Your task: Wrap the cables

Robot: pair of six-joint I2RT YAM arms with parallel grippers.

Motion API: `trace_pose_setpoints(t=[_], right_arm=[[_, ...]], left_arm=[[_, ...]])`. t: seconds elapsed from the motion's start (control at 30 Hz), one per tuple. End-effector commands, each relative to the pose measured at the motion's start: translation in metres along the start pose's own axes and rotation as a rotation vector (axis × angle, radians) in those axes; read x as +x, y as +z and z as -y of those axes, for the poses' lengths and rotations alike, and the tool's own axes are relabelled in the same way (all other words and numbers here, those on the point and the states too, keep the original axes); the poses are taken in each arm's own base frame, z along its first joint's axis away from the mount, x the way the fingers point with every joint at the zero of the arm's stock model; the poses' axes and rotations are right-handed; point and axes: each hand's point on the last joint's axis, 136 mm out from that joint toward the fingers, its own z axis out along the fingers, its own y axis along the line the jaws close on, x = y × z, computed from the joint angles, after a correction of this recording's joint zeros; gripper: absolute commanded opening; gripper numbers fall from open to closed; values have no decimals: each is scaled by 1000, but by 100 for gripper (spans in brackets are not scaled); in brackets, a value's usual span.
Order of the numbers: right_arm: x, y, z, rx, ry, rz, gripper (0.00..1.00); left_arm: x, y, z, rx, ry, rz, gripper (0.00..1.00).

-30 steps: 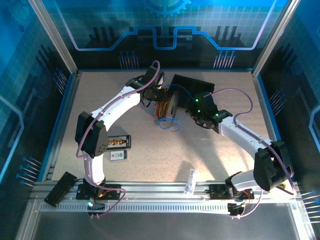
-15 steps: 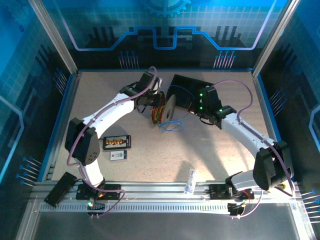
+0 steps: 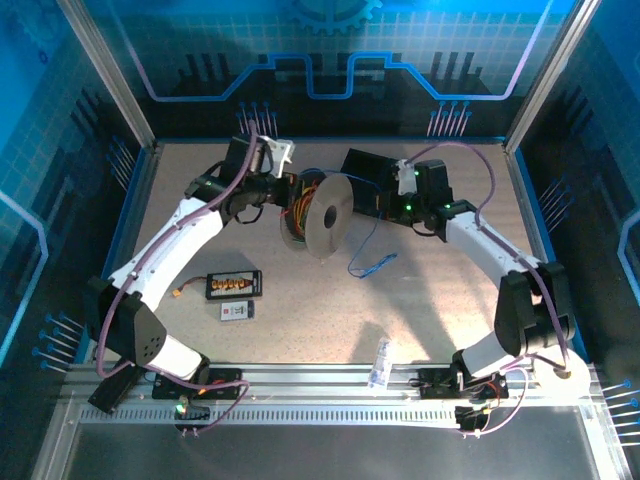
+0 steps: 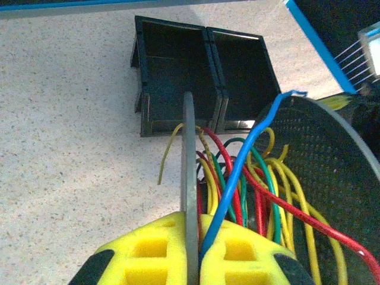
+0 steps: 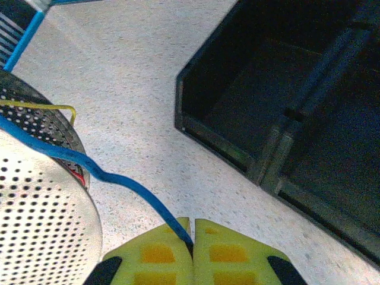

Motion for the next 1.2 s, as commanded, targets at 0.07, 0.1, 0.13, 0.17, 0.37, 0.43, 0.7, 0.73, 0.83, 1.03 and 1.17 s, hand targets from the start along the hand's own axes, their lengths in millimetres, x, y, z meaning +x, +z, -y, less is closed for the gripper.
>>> trace_pose_setpoints(t=[0.07, 0.1, 0.13, 0.17, 0.37, 0.43, 0.7, 0.73, 0.83, 1.03, 1.17], right_arm=[[24, 23, 28, 21, 3, -60, 0], [26, 24, 24, -4, 9, -54, 0], [27, 26, 20, -27, 13, -47, 0], [29, 28, 13, -56, 10, -41, 0], [47, 46, -17, -125, -57, -82, 0], [54, 53, -16, -119, -61, -102, 0], [47, 45, -33, -184, -16, -80, 14], [43, 40, -37, -194, -13, -64, 24], [28, 24, -46, -213, -1, -20, 39], [7, -13, -55, -251, 40, 57, 62], [1, -32, -62, -312, 78, 80, 72]], left_arm=[[-60, -51, 5, 107, -131, 239, 0], [-63, -53, -1, 94, -155, 255, 0], [-66, -55, -3, 93, -172, 271, 0], [-69, -57, -5, 96, -183, 289, 0], [-86, -60, -9, 135, -275, 365, 0], [-89, -61, -10, 150, -292, 372, 0], [-95, -70, -22, 177, -344, 392, 0], [-94, -70, -22, 174, -339, 389, 0], [-91, -70, -22, 166, -329, 378, 0], [-82, -76, -23, 125, -296, 370, 0], [-80, -80, -19, 121, -276, 373, 0]])
